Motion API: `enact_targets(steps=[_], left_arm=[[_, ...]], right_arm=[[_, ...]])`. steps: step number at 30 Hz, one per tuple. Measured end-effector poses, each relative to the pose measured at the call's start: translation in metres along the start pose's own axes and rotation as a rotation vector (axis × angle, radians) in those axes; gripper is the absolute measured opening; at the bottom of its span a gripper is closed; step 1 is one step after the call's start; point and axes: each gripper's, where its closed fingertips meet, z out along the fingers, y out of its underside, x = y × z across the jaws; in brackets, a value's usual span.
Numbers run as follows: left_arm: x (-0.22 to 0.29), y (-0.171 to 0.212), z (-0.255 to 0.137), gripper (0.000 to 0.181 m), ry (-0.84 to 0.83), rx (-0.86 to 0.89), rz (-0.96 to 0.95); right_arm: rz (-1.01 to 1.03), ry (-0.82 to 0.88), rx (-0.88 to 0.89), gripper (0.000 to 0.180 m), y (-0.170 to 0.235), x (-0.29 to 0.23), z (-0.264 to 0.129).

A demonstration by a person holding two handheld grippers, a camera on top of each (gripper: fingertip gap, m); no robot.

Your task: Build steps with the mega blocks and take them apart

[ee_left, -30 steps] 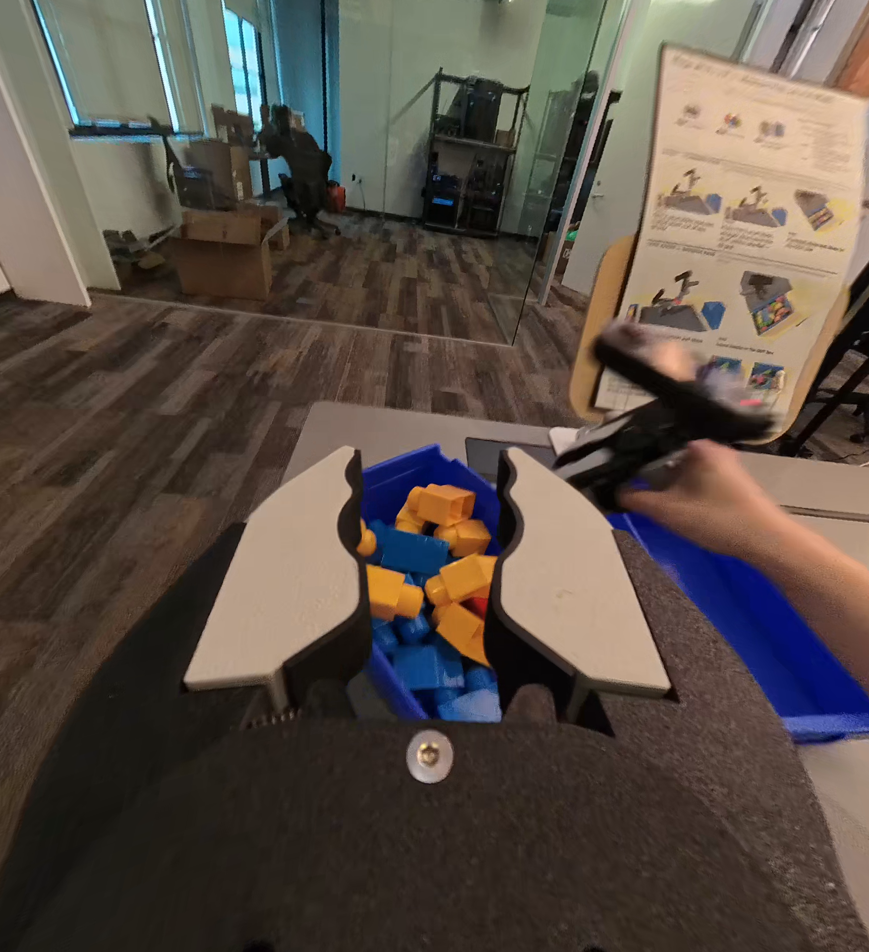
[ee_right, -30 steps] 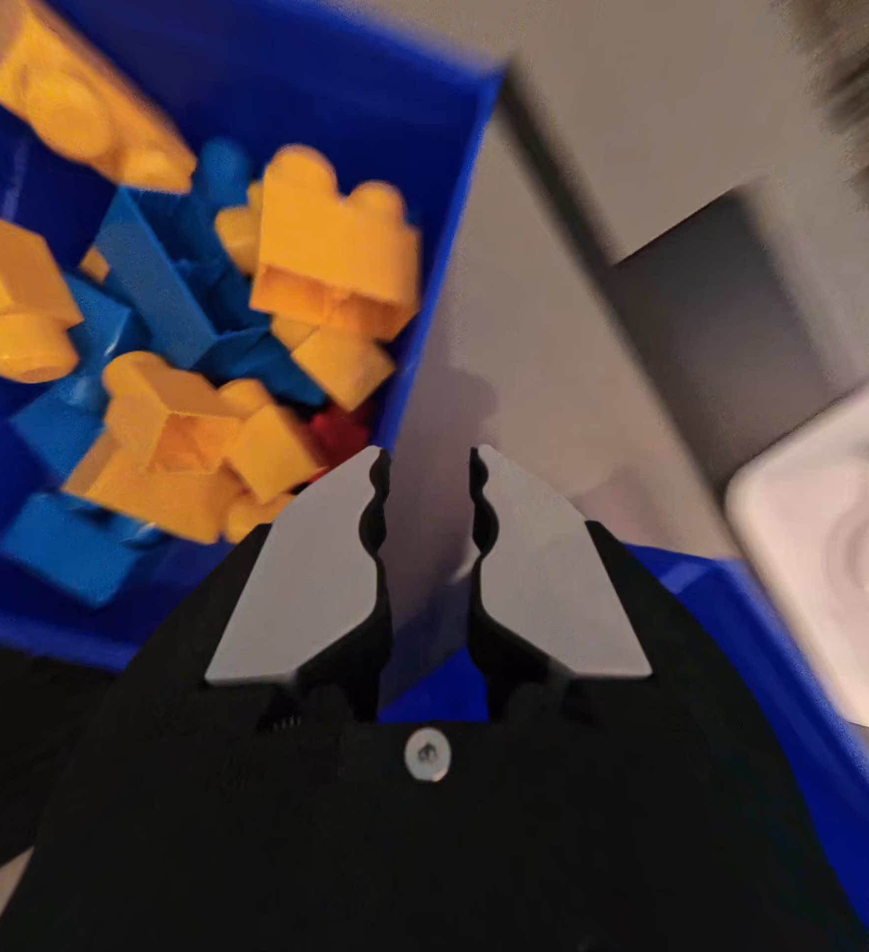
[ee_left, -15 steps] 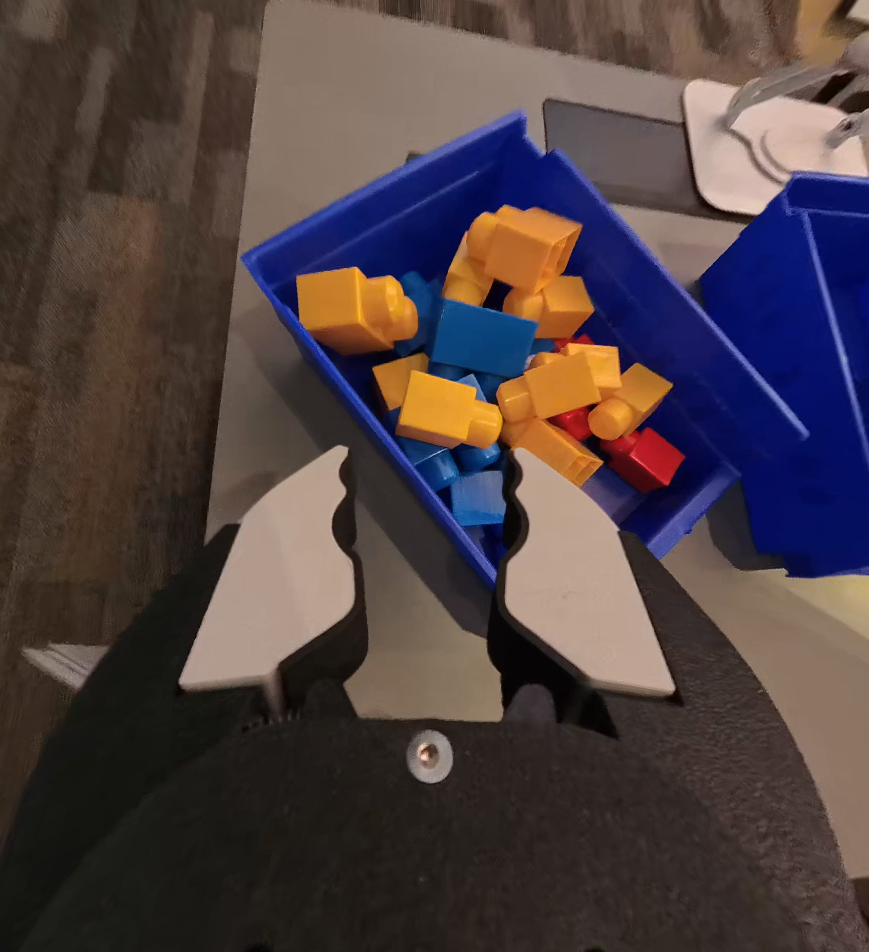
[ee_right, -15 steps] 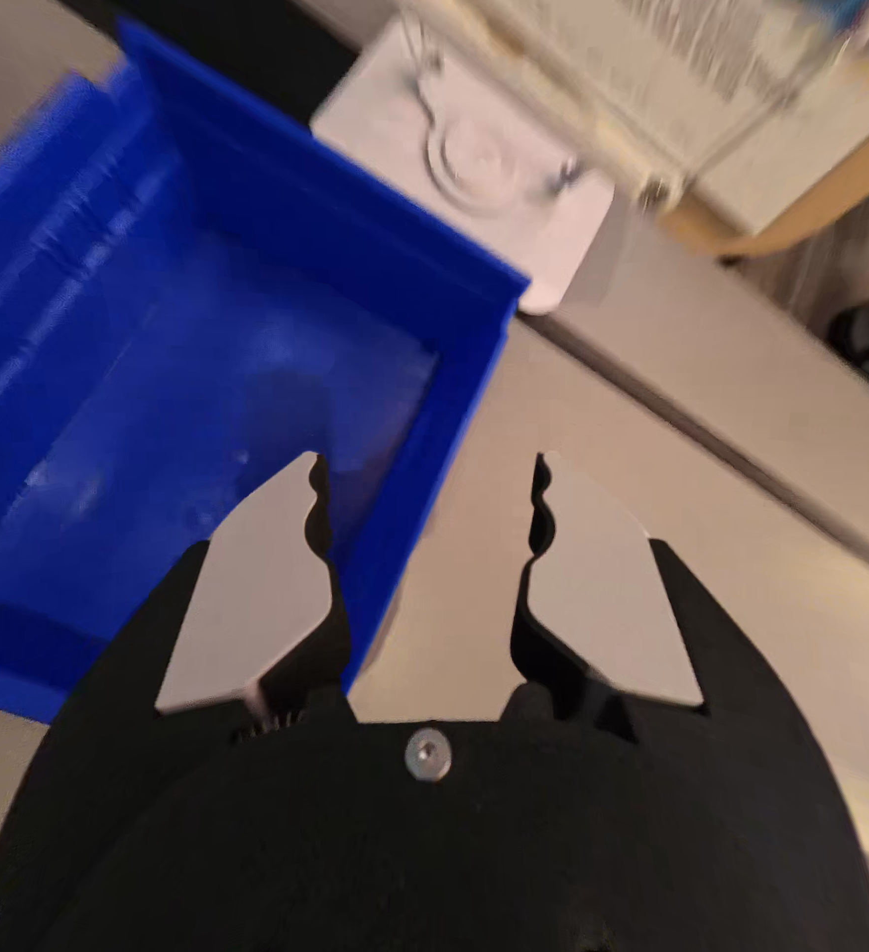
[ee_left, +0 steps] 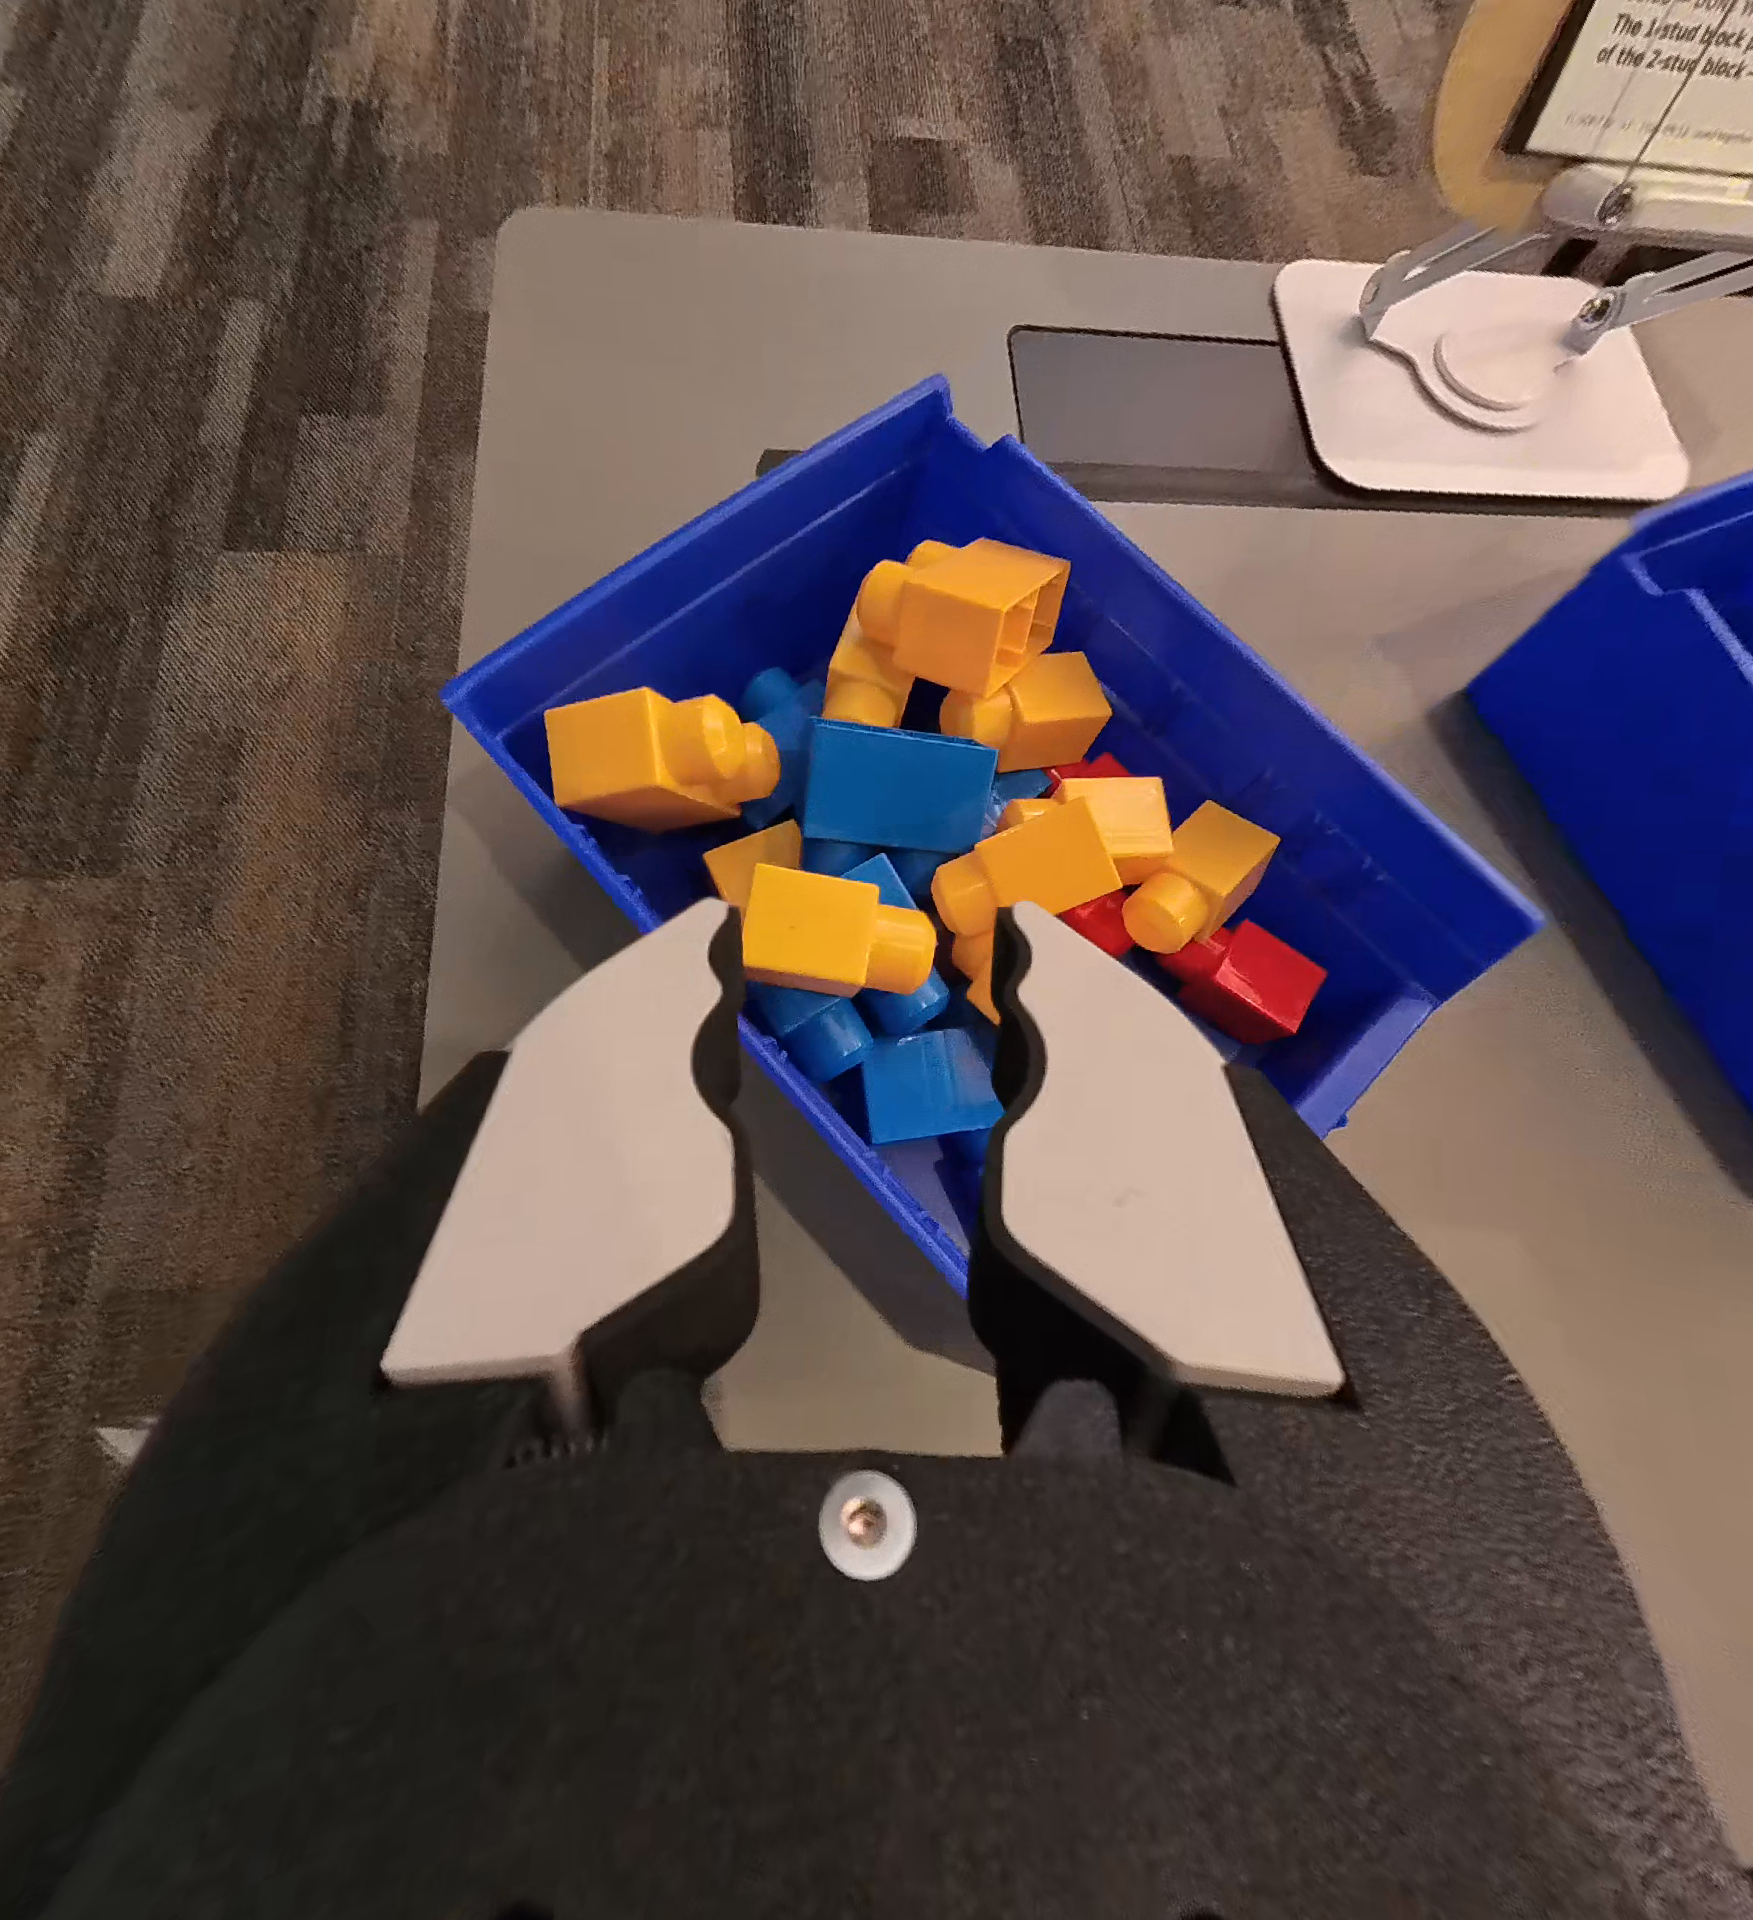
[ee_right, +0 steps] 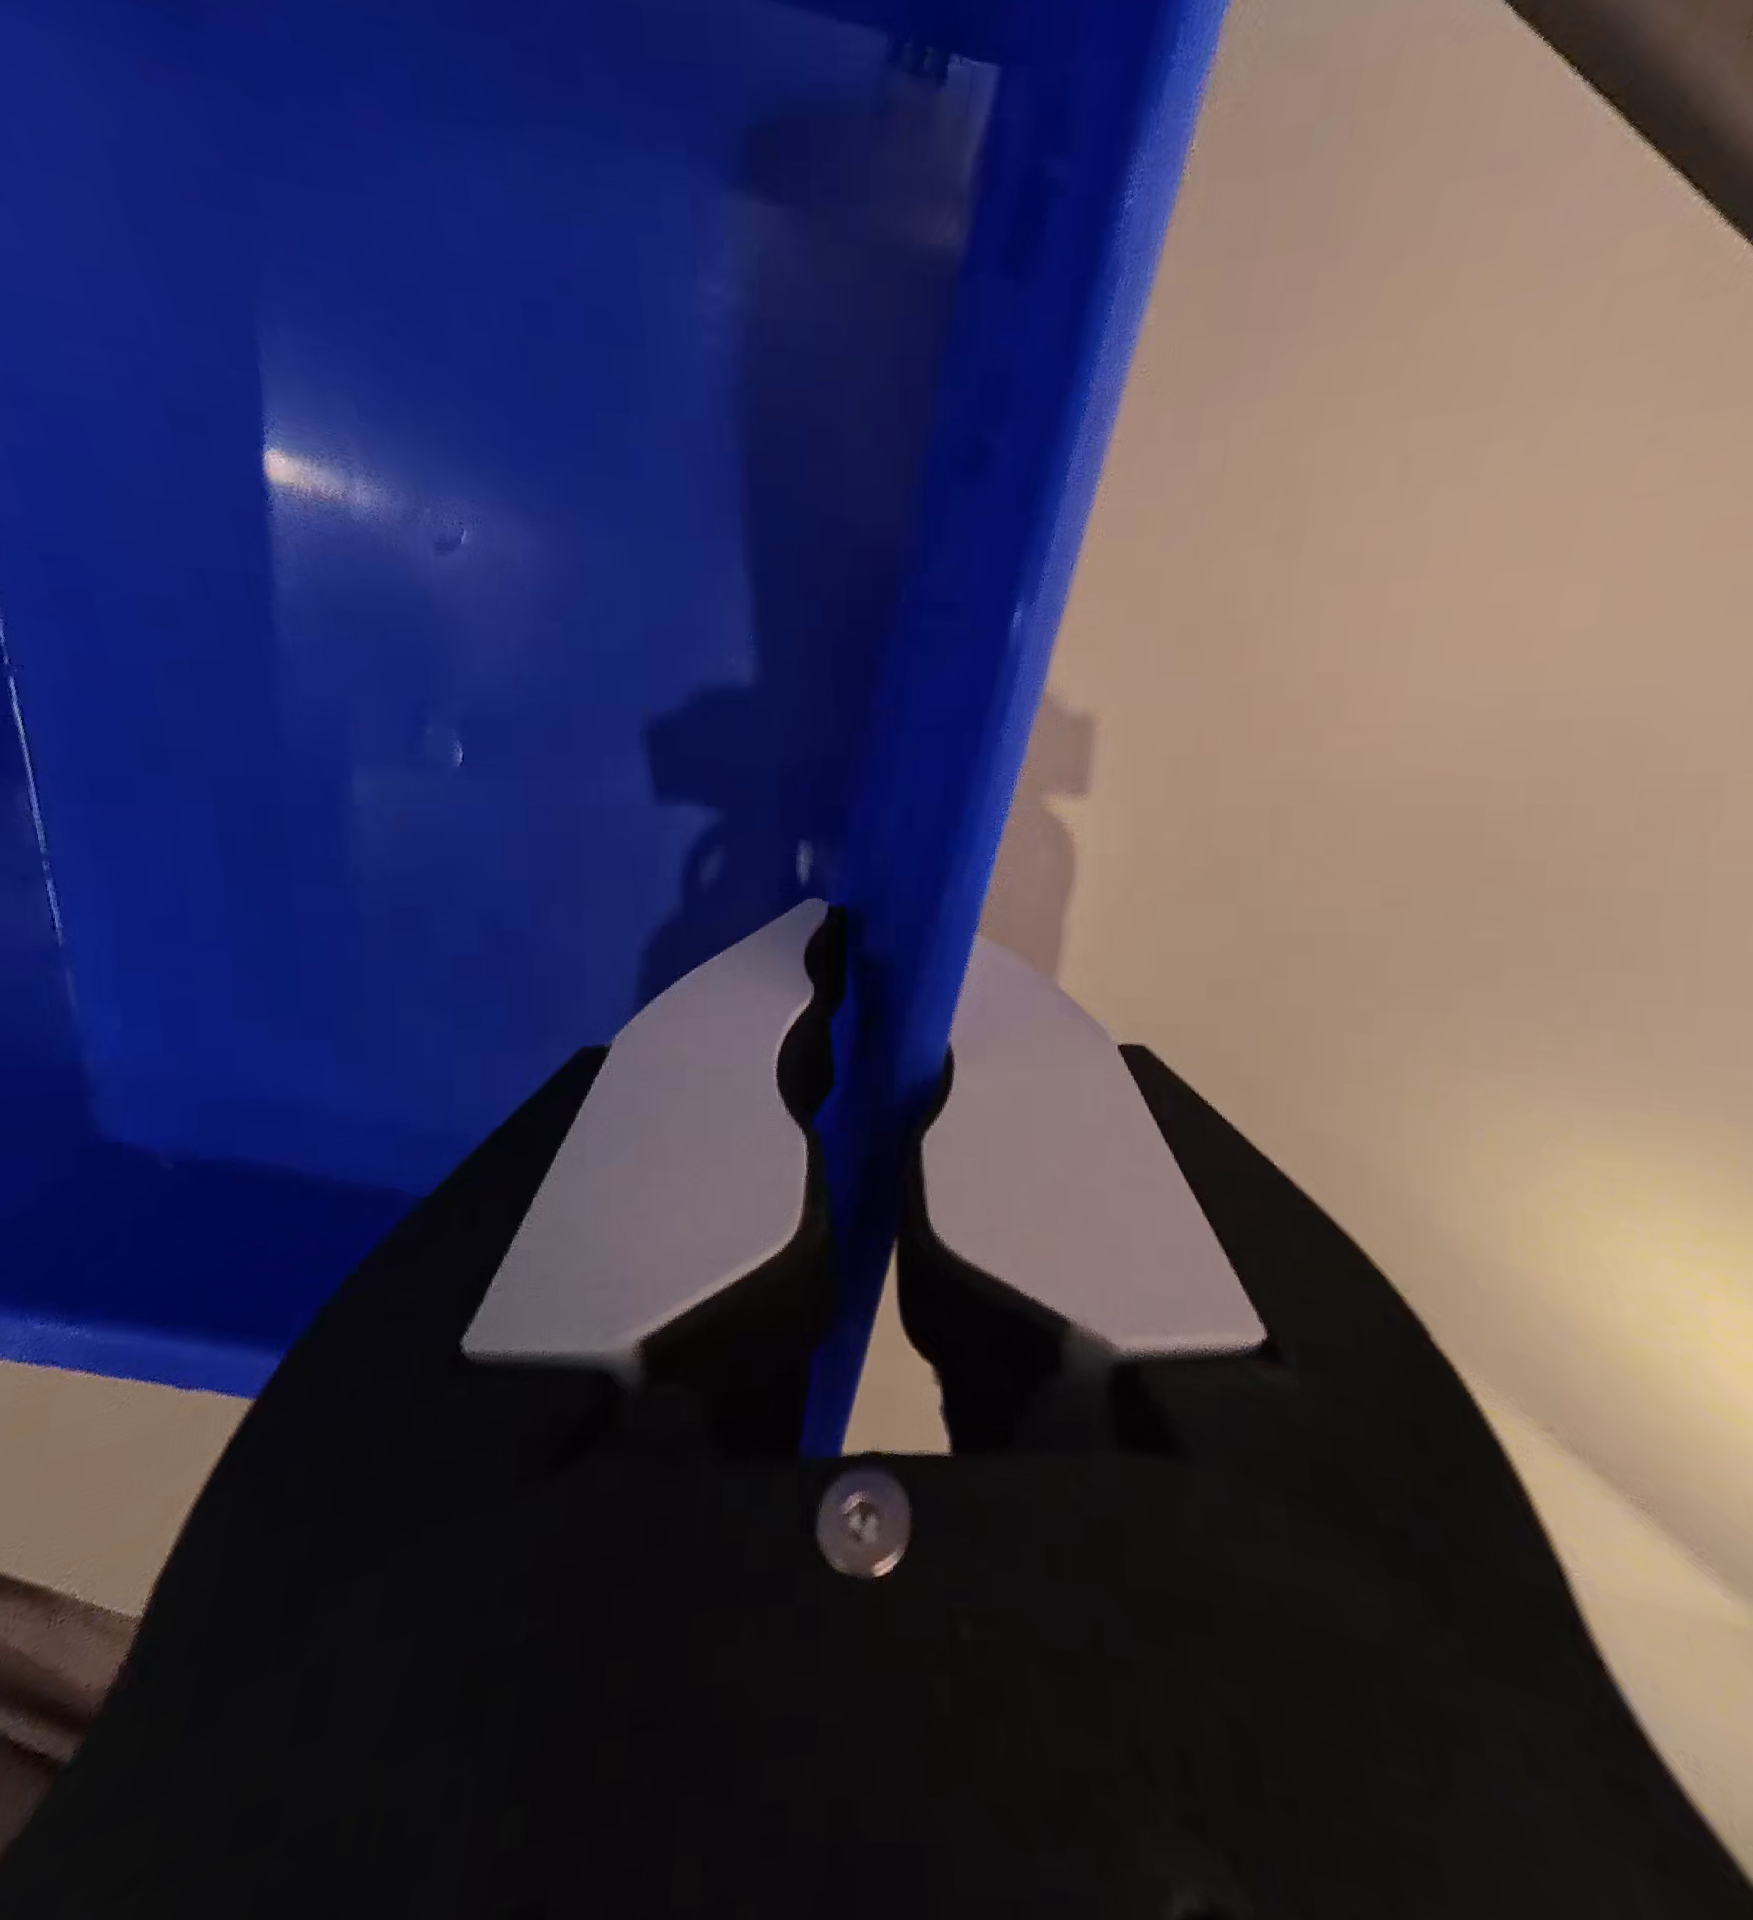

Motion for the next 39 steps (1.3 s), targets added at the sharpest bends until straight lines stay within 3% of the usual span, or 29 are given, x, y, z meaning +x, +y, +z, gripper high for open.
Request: enact_targets(steps=[10, 18, 28, 33, 39], left_arm=[[-0.007, 0.011, 0.002, 0.049, -0.02, -0.046, -0.032], [-0.016, 0.027, 0.01, 0.052, -0.031, -0.12, -0.096], [-0.021, 0.052, 0.03, 0.057, -0.04, -0.254, -0.146], [-0.022, 0.067, 0.037, 0.06, -0.035, -0.339, -0.181], [-0.017, 0.089, 0.044, 0.06, -0.034, -0.471, -0.217]], right_arm=[[0.355, 0.074, 0.018, 0.008, 0.115, 0.172, -0.027], [0.425, 0.111, 0.023, 0.01, 0.175, 0.236, -0.04], [0.394, 0.11, 0.025, 0.01, 0.189, 0.249, -0.043], [0.306, 0.393, -0.015, 0.031, 0.191, 0.26, -0.058], [0.328, 0.544, 0.296, 0.042, 0.145, 0.25, -0.125]])
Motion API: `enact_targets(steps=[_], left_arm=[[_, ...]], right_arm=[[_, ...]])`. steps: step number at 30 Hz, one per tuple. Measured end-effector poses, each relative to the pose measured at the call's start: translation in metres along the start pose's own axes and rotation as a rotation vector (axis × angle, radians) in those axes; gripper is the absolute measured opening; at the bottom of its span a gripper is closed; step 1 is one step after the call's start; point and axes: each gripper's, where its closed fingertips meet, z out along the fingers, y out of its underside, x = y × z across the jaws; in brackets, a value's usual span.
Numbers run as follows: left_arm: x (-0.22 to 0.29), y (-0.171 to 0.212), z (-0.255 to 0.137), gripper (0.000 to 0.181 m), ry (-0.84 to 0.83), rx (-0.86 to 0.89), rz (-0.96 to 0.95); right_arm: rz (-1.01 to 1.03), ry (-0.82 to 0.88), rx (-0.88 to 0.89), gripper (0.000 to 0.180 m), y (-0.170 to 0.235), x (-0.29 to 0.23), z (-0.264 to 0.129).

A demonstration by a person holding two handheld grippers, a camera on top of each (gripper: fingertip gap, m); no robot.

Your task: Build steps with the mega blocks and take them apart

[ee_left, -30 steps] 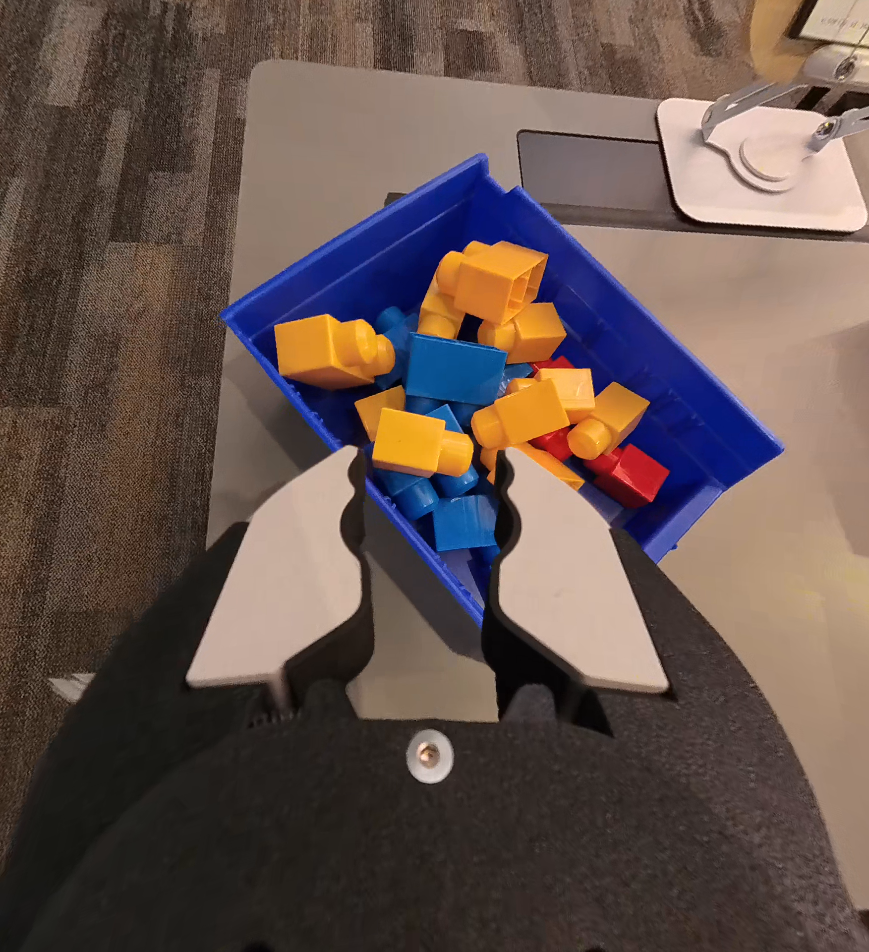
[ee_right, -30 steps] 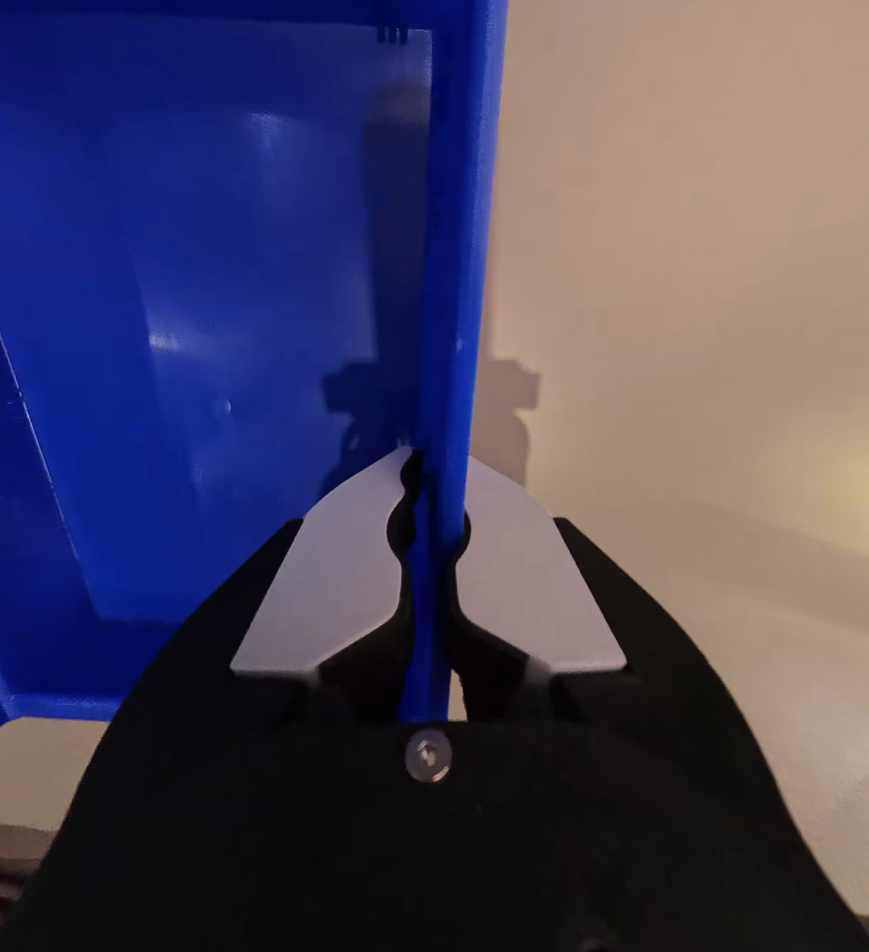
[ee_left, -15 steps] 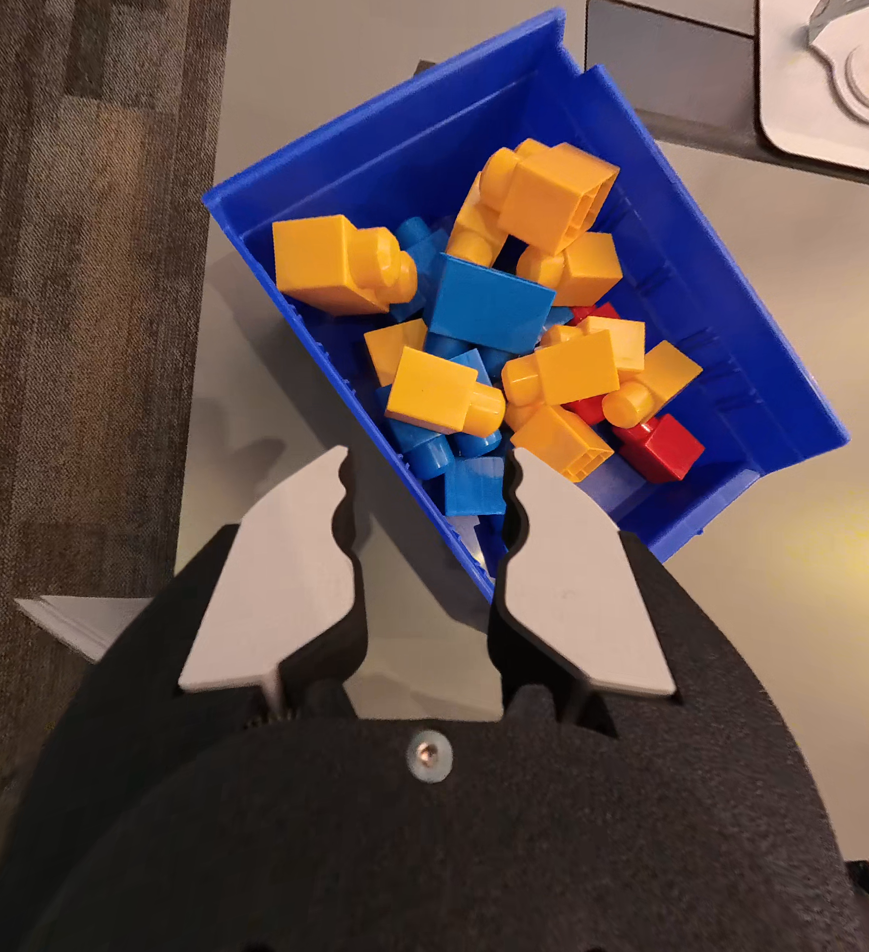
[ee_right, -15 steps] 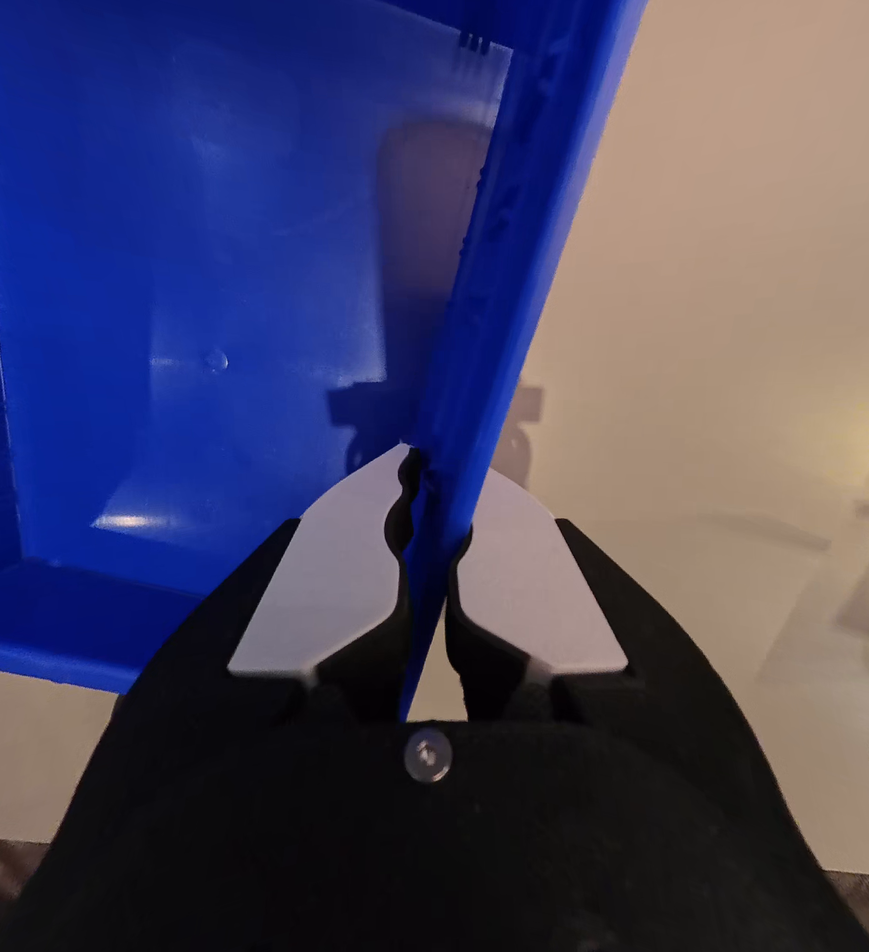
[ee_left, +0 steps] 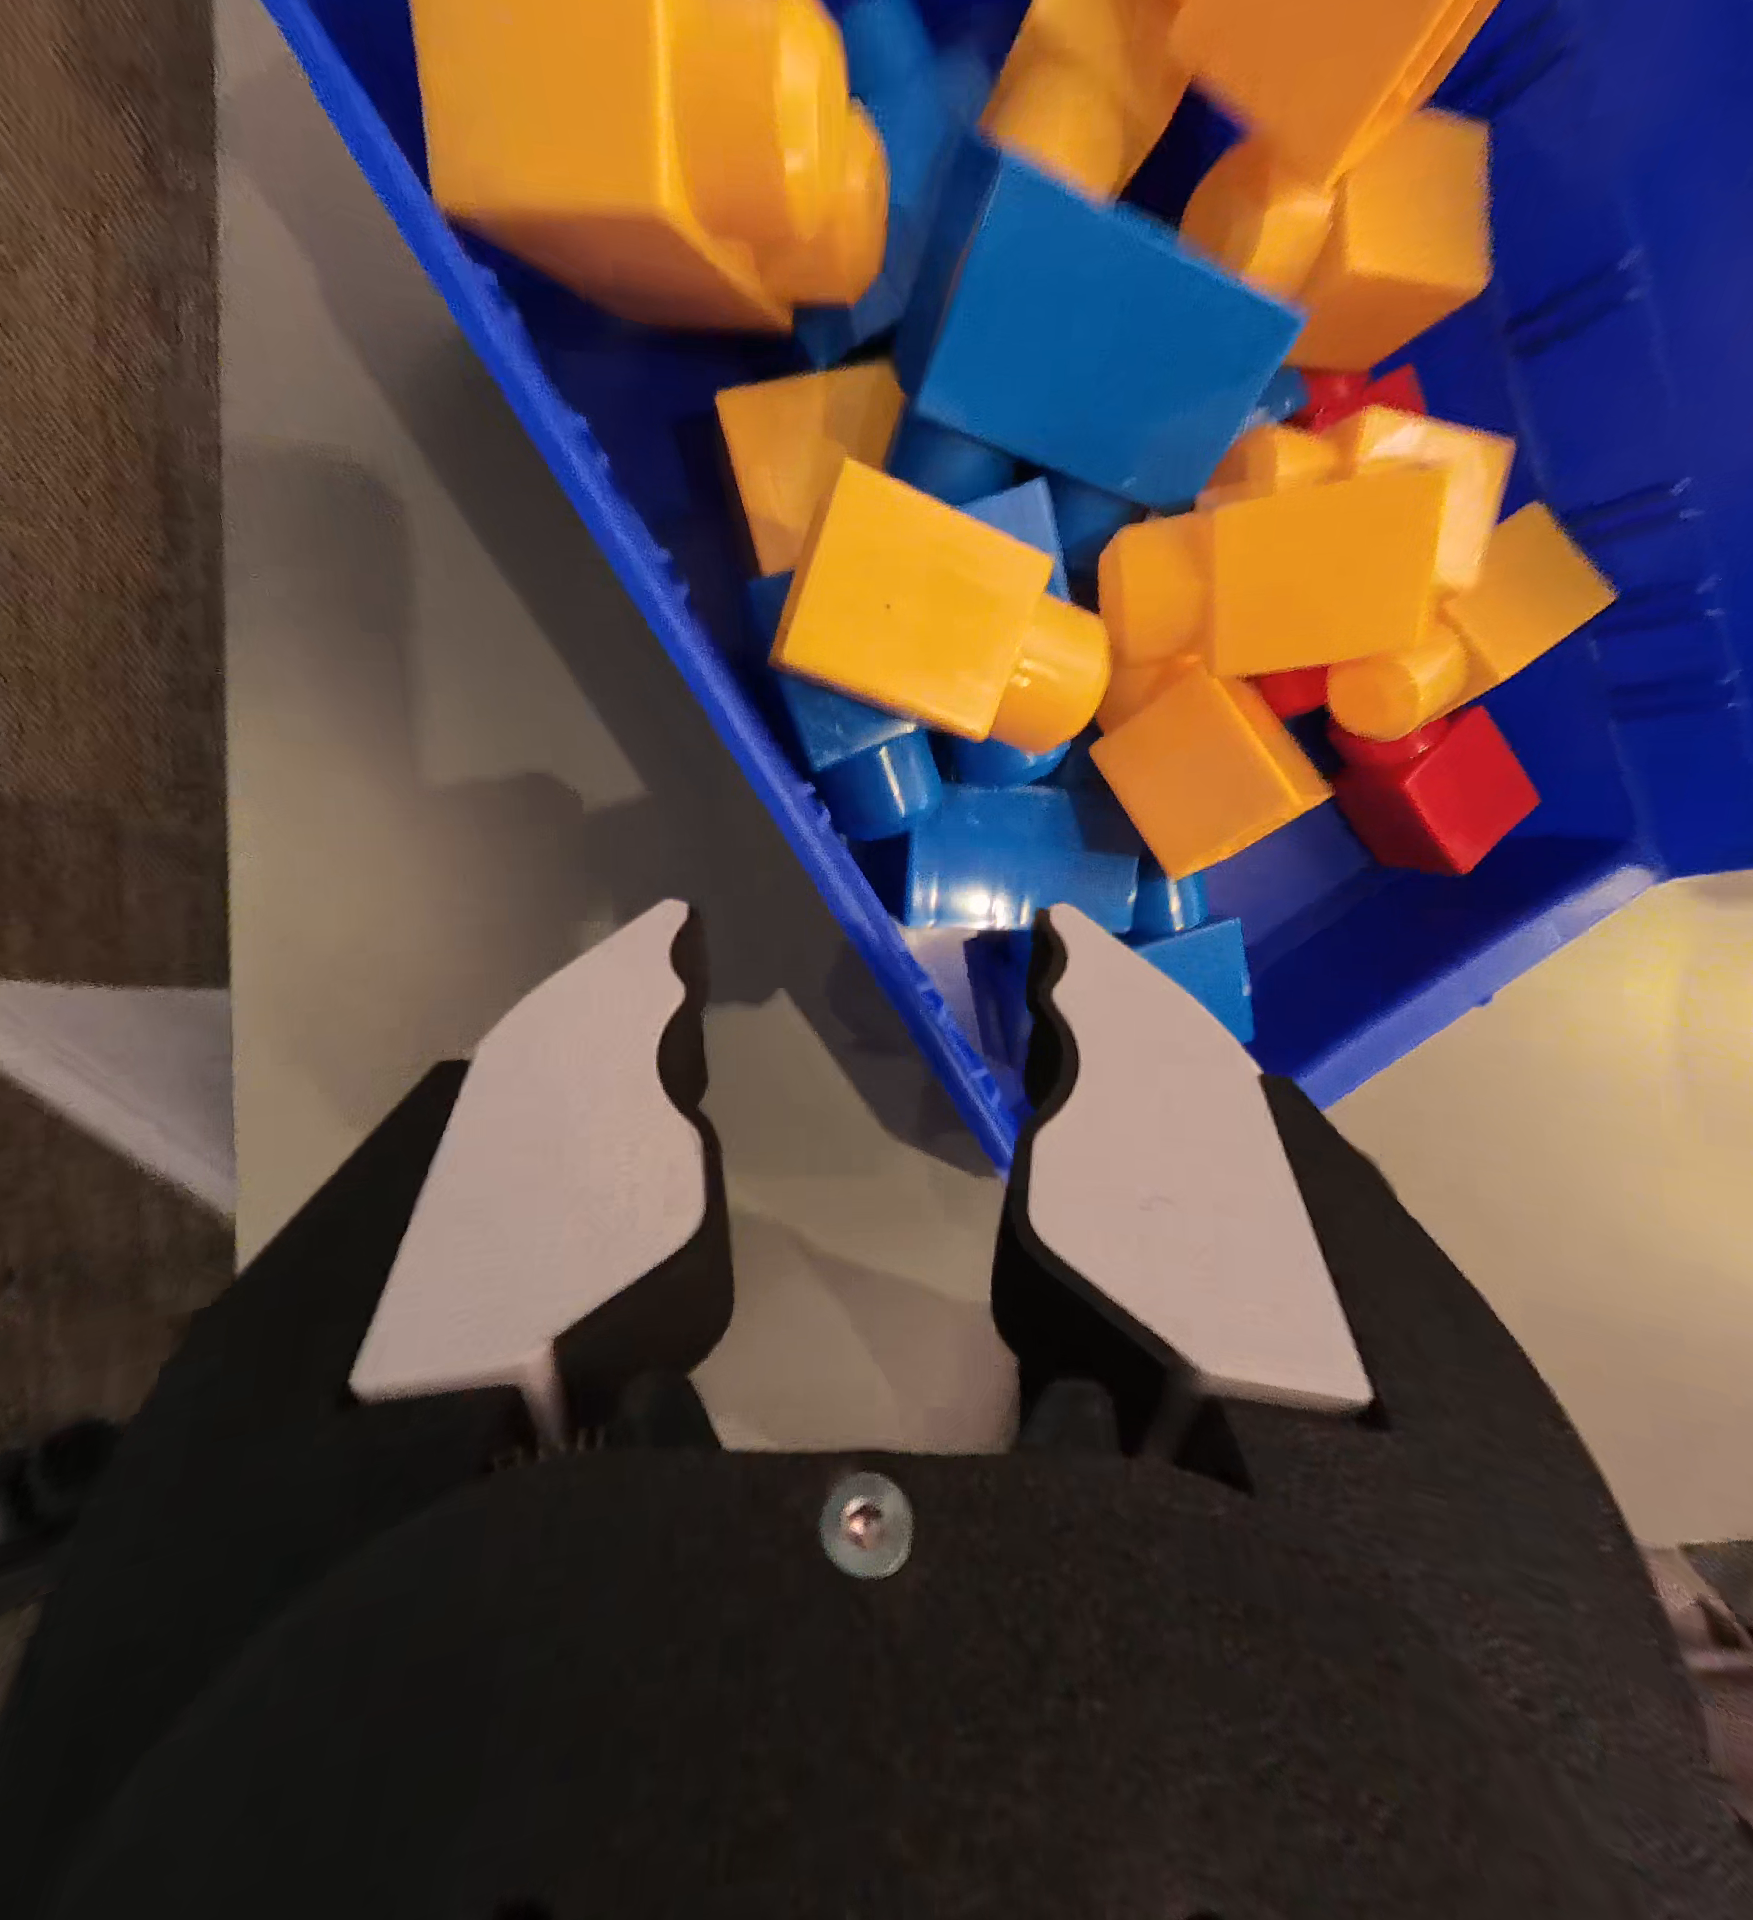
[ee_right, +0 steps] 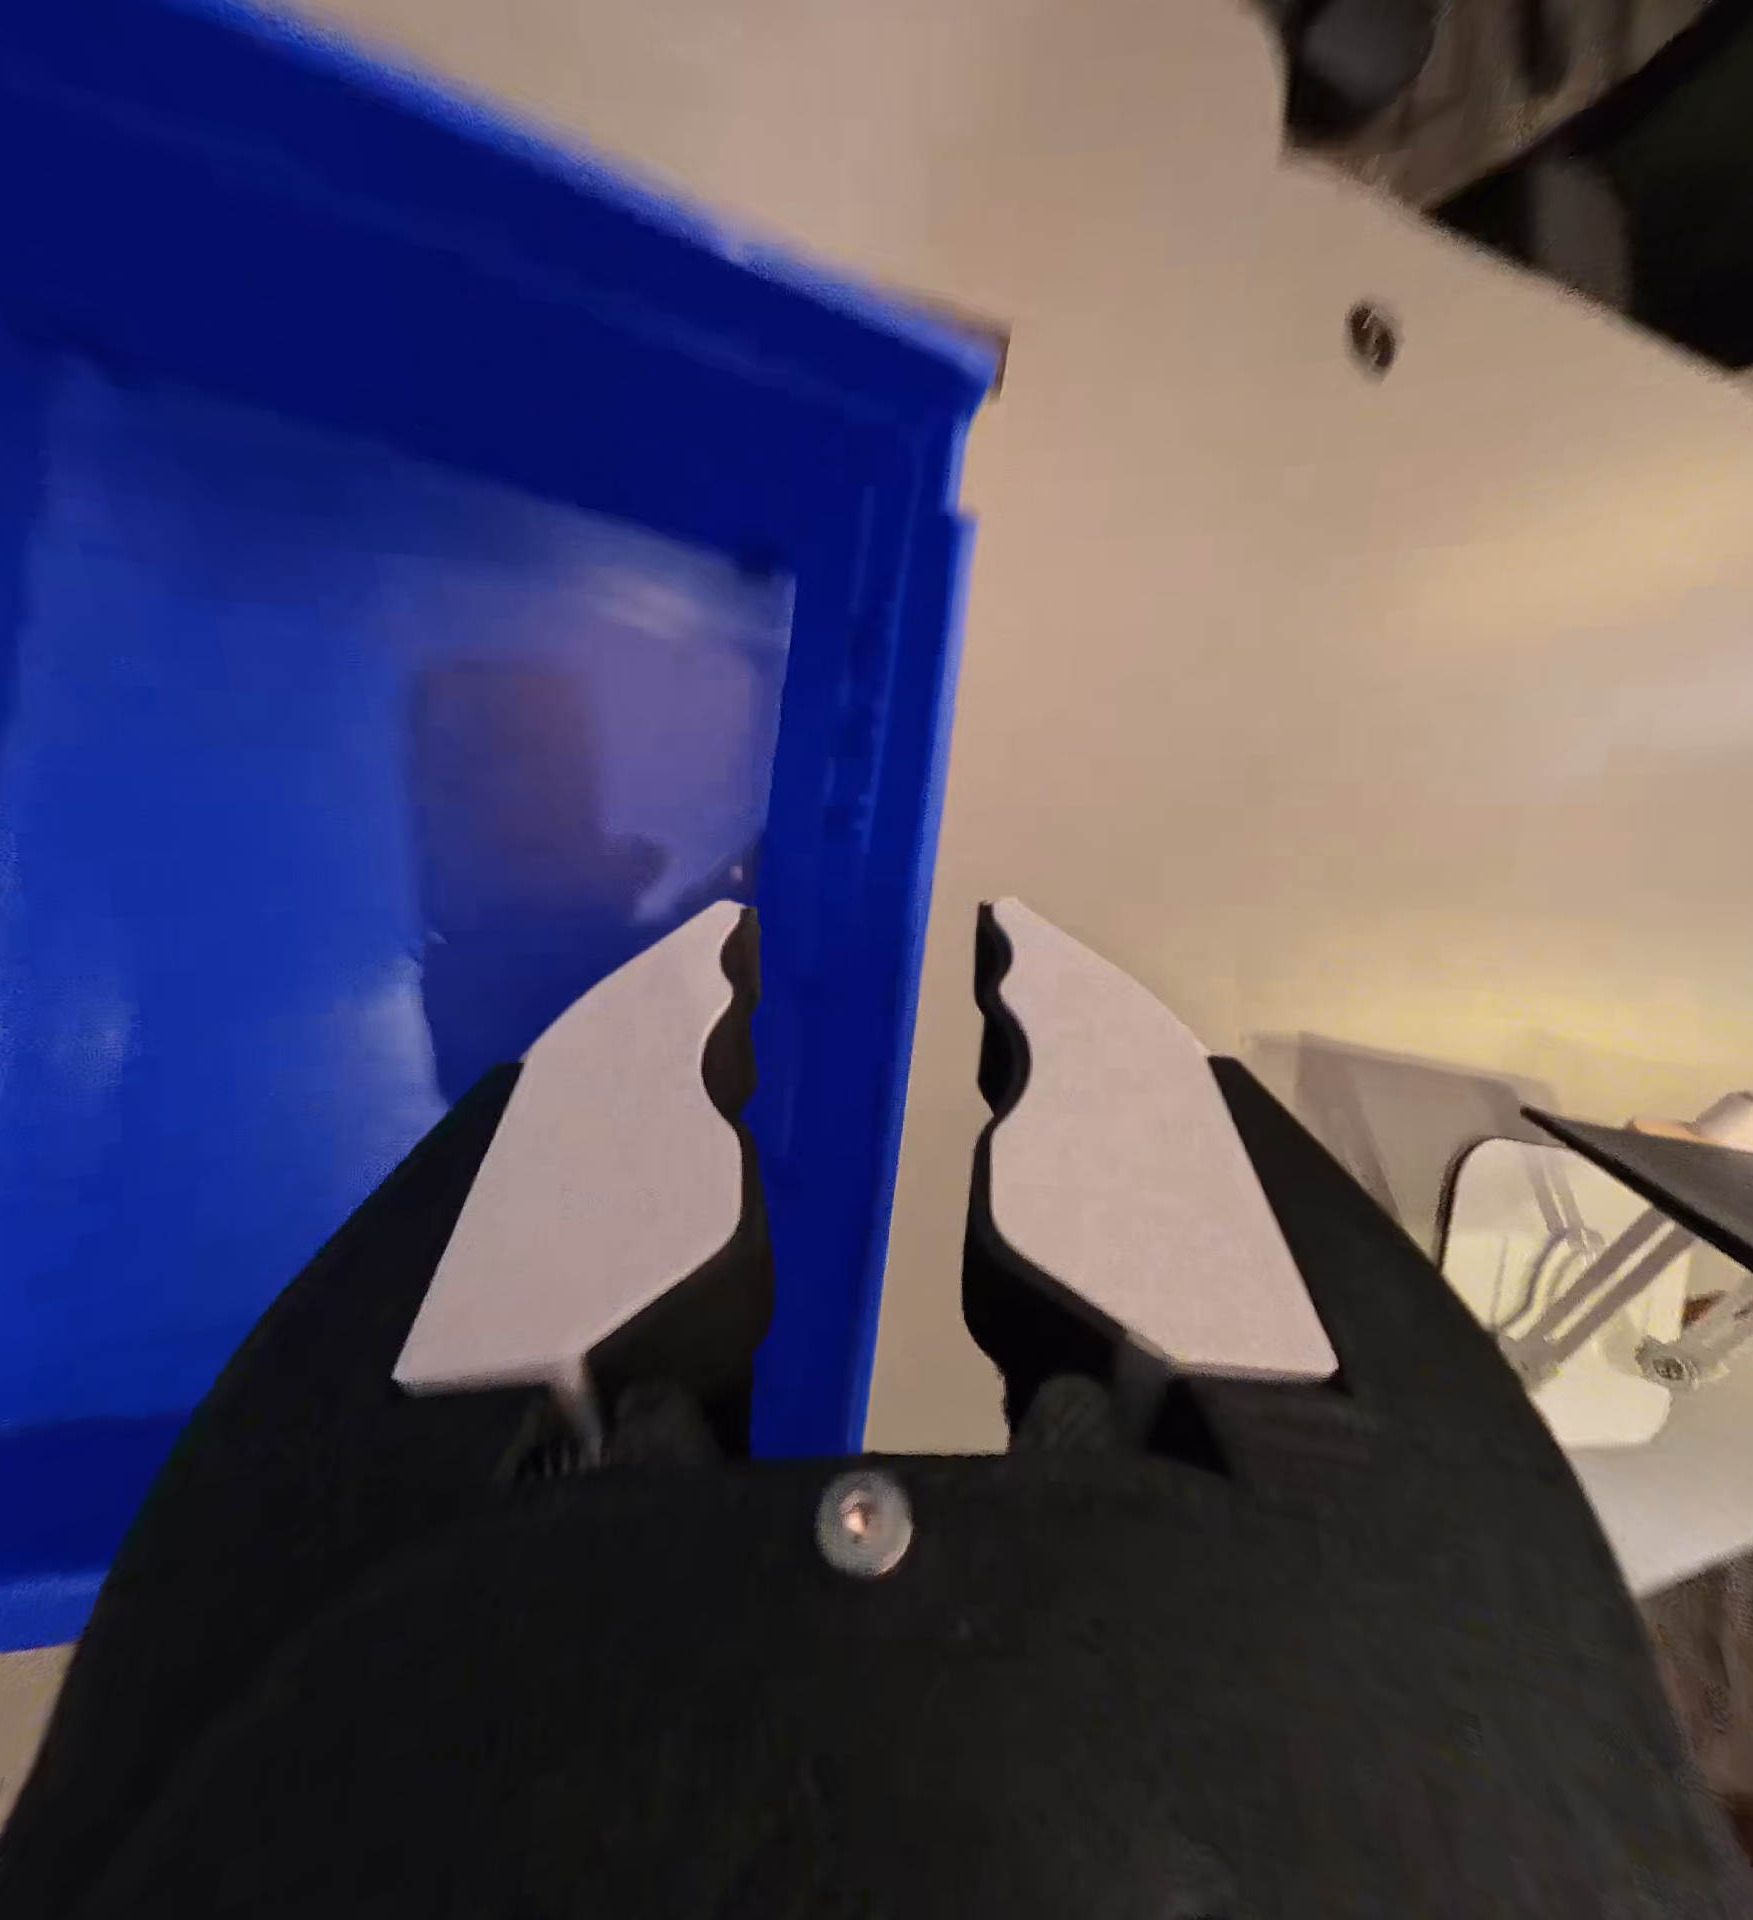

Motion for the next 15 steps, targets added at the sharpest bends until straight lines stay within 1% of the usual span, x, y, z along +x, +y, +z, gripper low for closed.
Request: enact_targets(steps=[3, 4, 6, 8, 10, 12, 15], left_arm=[[-0.005, 0.019, 0.015, 0.058, -0.044, -0.14, 0.001], [0.0, 0.023, 0.02, 0.061, -0.015, -0.173, -0.003], [0.004, 0.025, 0.025, 0.059, 0.007, -0.208, -0.022], [0.009, 0.023, 0.027, 0.046, 0.016, -0.216, -0.015], [0.01, 0.018, 0.029, 0.034, -0.014, -0.21, 0.011], [0.006, 0.017, 0.03, 0.033, -0.064, -0.232, 0.021], [-0.001, 0.01, 0.032, 0.029, -0.121, -0.221, 0.058]], right_arm=[[0.051, -0.065, 0.16, 0.041, -0.029, -0.009, -0.036], [0.066, -0.094, 0.202, 0.041, -0.037, -0.014, -0.047], [0.091, -0.149, 0.273, 0.041, -0.049, -0.022, -0.066], [0.099, -0.186, 0.331, 0.041, -0.058, -0.03, -0.078], [0.095, -0.207, 0.368, 0.041, -0.063, -0.038, -0.083], [0.068, -0.22, 0.373, 0.041, -0.064, -0.046, -0.08], [0.029, -0.222, 0.33, 0.041, -0.06, -0.054, -0.063]])
